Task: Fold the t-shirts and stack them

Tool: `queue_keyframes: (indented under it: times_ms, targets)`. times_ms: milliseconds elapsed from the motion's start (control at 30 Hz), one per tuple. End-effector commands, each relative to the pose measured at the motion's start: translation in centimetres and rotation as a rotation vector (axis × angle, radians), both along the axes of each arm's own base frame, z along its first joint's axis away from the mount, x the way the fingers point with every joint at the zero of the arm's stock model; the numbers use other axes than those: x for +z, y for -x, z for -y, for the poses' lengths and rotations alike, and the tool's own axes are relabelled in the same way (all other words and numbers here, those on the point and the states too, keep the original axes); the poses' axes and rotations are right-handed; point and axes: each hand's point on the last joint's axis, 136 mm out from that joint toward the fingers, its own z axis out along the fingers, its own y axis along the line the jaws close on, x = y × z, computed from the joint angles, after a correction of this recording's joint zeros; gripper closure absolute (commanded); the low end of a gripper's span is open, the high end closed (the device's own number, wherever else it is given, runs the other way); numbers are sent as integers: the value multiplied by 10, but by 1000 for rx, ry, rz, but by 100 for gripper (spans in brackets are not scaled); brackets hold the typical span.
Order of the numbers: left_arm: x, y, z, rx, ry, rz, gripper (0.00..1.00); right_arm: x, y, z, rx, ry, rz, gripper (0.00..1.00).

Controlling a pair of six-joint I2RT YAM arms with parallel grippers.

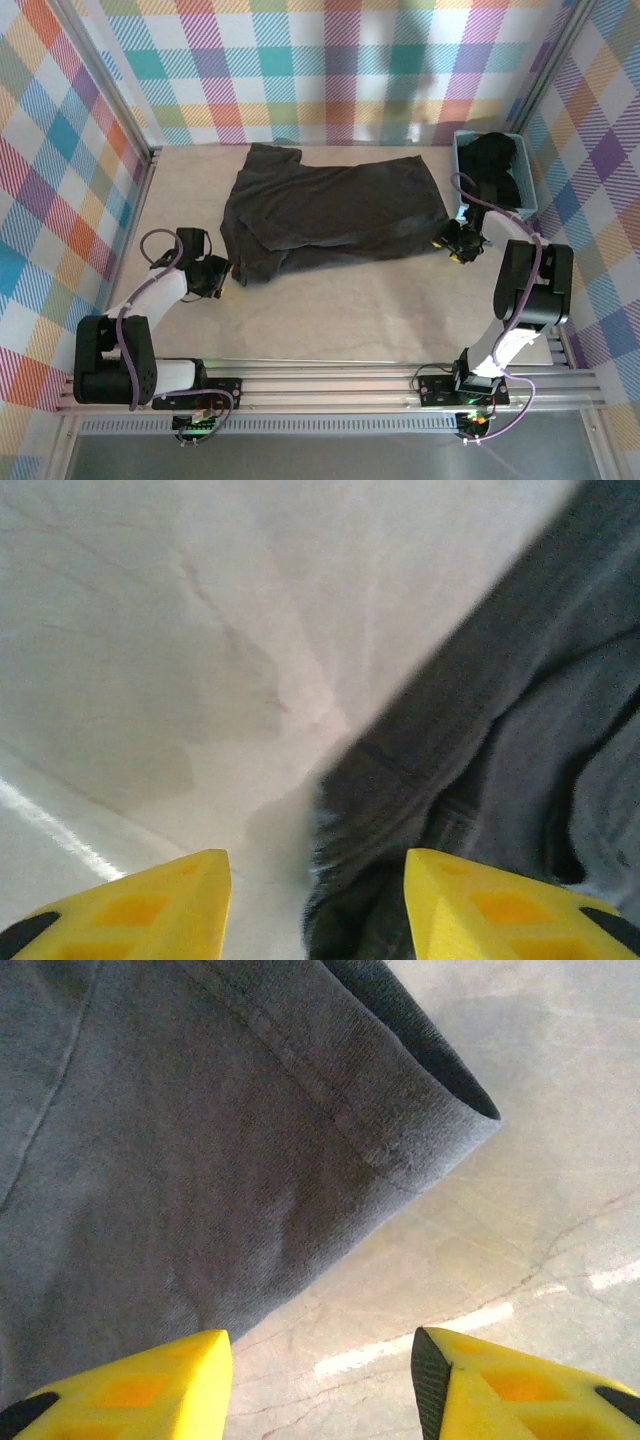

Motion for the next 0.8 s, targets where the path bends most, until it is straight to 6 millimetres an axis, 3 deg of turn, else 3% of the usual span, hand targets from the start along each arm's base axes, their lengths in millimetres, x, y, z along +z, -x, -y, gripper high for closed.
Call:
queue_keyframes:
  times_ms: [0,100,300,467,567,767]
  targets:
    - [-4,-12,7,9,59,8,54,0,-11,2,16,7,12,49]
    - [-9,-17,13,-16,86,20,54,-2,-13,5,19,14,5,49]
    - [-23,-10,23,-67,94,-25,57,-7,-17,7,18,15,-9,49]
    - [-37,-10,27,-80,95,-55,77,-17,-16,9,12,27,-40,50]
    - [-37,-14,20,-81,55,-62,97,-21,-16,12,8,44,-52,50]
    - [-20,-10,-6,-72,-53,-69,100,-27,-20,19,11,81,-80,58]
